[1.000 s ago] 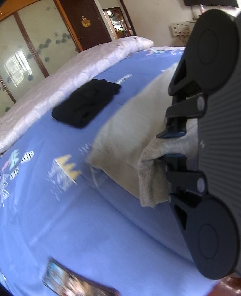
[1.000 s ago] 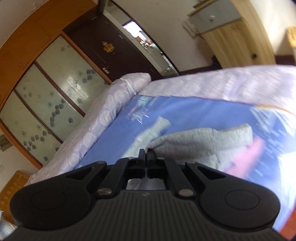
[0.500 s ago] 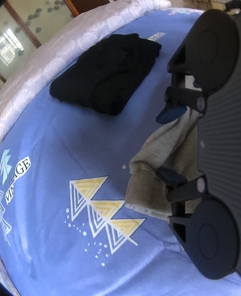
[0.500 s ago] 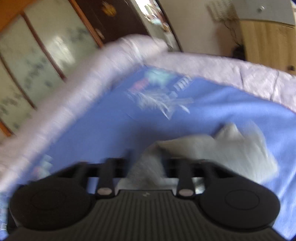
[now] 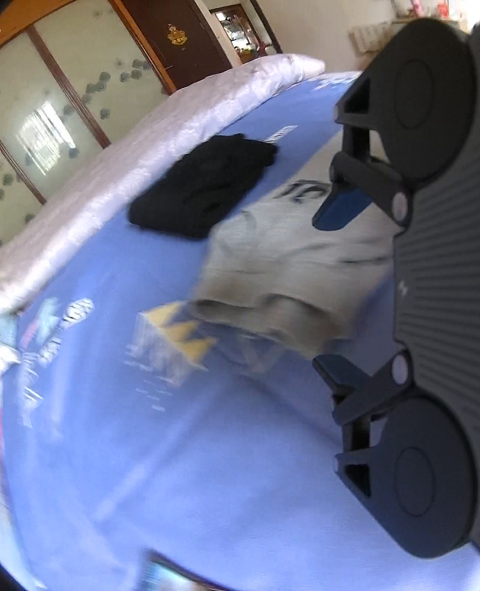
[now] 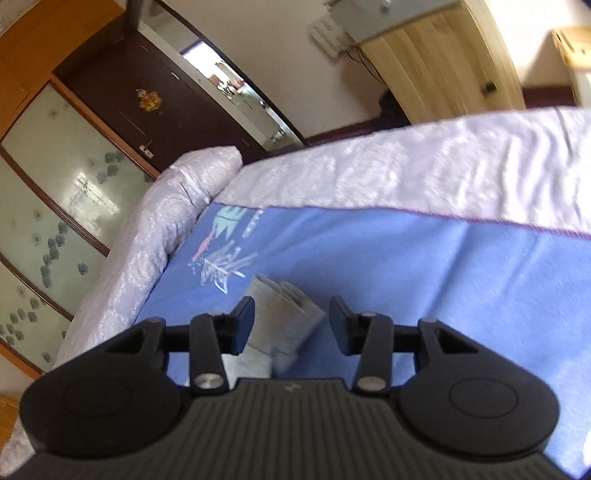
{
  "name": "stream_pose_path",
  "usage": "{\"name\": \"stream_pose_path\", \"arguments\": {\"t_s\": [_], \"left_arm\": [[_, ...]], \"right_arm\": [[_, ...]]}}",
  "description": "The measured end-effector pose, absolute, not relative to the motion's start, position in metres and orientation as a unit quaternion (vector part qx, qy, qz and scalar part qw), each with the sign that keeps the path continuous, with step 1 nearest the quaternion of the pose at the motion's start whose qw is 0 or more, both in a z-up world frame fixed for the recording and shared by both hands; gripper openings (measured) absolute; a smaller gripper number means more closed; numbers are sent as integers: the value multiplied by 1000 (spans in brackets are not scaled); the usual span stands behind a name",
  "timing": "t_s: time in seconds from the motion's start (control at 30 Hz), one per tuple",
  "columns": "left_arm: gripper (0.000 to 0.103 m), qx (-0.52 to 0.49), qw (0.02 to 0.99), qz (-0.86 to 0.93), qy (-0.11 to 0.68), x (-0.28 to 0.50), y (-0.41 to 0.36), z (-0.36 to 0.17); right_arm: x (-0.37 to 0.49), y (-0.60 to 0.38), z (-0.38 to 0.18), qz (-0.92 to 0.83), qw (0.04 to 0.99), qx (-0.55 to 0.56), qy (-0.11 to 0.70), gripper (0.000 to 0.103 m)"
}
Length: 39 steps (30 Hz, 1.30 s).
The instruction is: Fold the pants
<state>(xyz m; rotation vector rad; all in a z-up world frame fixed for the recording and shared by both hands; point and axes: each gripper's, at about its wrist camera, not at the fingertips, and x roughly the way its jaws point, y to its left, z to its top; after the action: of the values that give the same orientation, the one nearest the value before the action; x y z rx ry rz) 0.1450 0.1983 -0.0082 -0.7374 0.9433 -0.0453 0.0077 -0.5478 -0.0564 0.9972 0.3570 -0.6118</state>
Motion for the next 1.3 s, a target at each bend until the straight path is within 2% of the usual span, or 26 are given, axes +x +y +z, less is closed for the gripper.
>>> {"name": "stream_pose_path", "arguments": {"t_s": [0.2, 0.33, 0.4, 0.43, 0.47, 0.5, 0.53, 0.57, 0.73, 0.97, 1.07, 1.17, 1.2, 1.23, 1.27, 1.3], "left_arm": [[78, -372, 788, -64, 486, 149, 160, -48], [85, -388, 769, -70, 503, 171, 139, -74], [85, -391, 781, -64, 483, 179, 133, -74], [72, -387, 785, -57, 480, 184, 131, -75], [41, -381, 788, -46, 482, 190, 129, -76], [26, -376, 785, -38, 490, 195, 126, -79], [15, -383, 775, -30, 502, 199, 128, -83], [13, -394, 768, -28, 503, 200, 130, -84], [12, -400, 760, -39, 510, 203, 138, -49], [12, -368, 777, -54, 507, 179, 146, 23], [12, -351, 779, -64, 515, 151, 150, 23], [14, -342, 767, -59, 539, 120, 146, -2], [15, -342, 762, -57, 547, 111, 146, -13], [20, -333, 757, -52, 560, 101, 144, -26], [29, -313, 754, -41, 576, 94, 141, -37], [38, -290, 752, -27, 592, 88, 138, -49]], "right_arm": [[46, -529, -77, -249, 805, 505, 187, 49], [68, -529, -96, -242, 781, 540, 199, 52], [73, -531, -99, -248, 784, 537, 190, 46], [79, -532, -99, -252, 787, 528, 198, 41], [81, -534, -99, -257, 788, 519, 209, 24], [84, -536, -97, -262, 788, 511, 221, 15], [84, -536, -94, -265, 790, 507, 223, 13], [84, -536, -86, -267, 795, 498, 222, 11], [76, -537, -31, -279, 824, 441, 221, 10], [52, -543, 36, -275, 827, 418, 257, 10], [16, -544, 45, -271, 833, 410, 254, 10], [-29, -545, 29, -273, 830, 413, 257, 10], [-50, -546, 17, -278, 825, 417, 262, 11], [-65, -546, 6, -285, 820, 419, 268, 11], [-78, -546, -9, -296, 814, 414, 279, 15], [-89, -545, -24, -311, 807, 405, 297, 26]]}}
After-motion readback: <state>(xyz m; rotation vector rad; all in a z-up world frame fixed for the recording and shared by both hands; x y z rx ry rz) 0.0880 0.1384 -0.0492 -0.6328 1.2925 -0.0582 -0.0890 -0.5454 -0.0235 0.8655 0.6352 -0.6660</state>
